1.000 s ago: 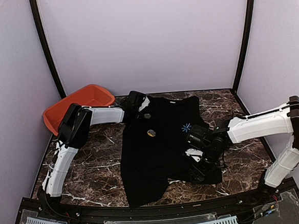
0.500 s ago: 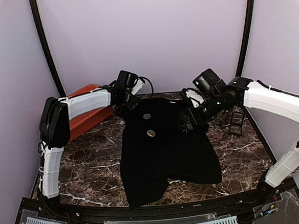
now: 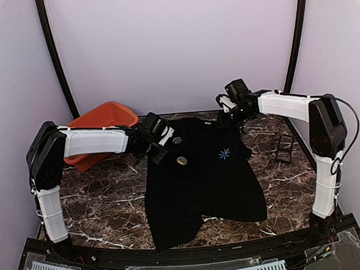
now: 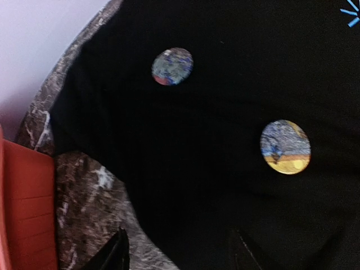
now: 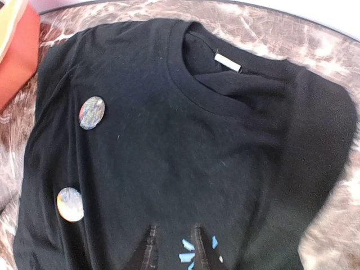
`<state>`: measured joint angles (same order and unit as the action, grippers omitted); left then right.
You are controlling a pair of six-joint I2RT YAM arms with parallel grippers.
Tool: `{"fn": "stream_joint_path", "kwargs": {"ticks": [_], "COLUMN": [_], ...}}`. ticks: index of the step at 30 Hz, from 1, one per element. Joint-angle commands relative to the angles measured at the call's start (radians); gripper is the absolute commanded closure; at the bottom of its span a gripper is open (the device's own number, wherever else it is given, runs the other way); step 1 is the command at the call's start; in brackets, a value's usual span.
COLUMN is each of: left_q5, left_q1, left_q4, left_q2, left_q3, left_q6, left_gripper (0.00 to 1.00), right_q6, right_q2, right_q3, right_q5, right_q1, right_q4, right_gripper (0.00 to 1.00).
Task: Pin the brooch onto the clothing
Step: Smooth out the clothing with brooches at the center of the board.
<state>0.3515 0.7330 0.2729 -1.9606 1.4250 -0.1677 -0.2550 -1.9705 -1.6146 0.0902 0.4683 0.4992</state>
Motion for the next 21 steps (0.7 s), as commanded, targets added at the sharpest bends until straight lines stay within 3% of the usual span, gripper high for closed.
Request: {"fn": "stream_joint_path", "kwargs": {"ticks": [1, 5, 10, 16, 21], "left_q5": [0.000, 0.007, -0.023, -0.063, -0.103], "left_q1": [0.042, 0.051, 0.054, 0.066, 0.068], "left_q4": [-0.007, -0.003, 0.051, 0.086, 0.106], "left_q2": [-0.030, -0.070, -0.072, -0.059, -0.050], "left_q3": [-0.039, -0.047, -0.082, -0.172, -0.220], "left_q6": [0.063, 0.067, 0.097, 0.132, 0.145], "left_gripper": [0.42, 0.51, 0.76, 0.97, 0.99], "right_q6": [-0.051, -0.073, -0.077, -0.078, -0.087], "right_q2": [-0.122, -0.218, -0.310, -0.420, -0.460], "right_q3": [-0.064, -0.100, -0.179, -0.294, -0.345], "right_q5": [0.137, 0.145, 0.144, 0.098, 0.059], "right_q1": [-0.045, -0.055, -0.073, -0.096, -0.109], "right_q4": [-0.086, -0.100, -0.081, -0.038, -0.025], "right_gripper": [0.85, 0.85, 0.84, 0.82, 0.80]}}
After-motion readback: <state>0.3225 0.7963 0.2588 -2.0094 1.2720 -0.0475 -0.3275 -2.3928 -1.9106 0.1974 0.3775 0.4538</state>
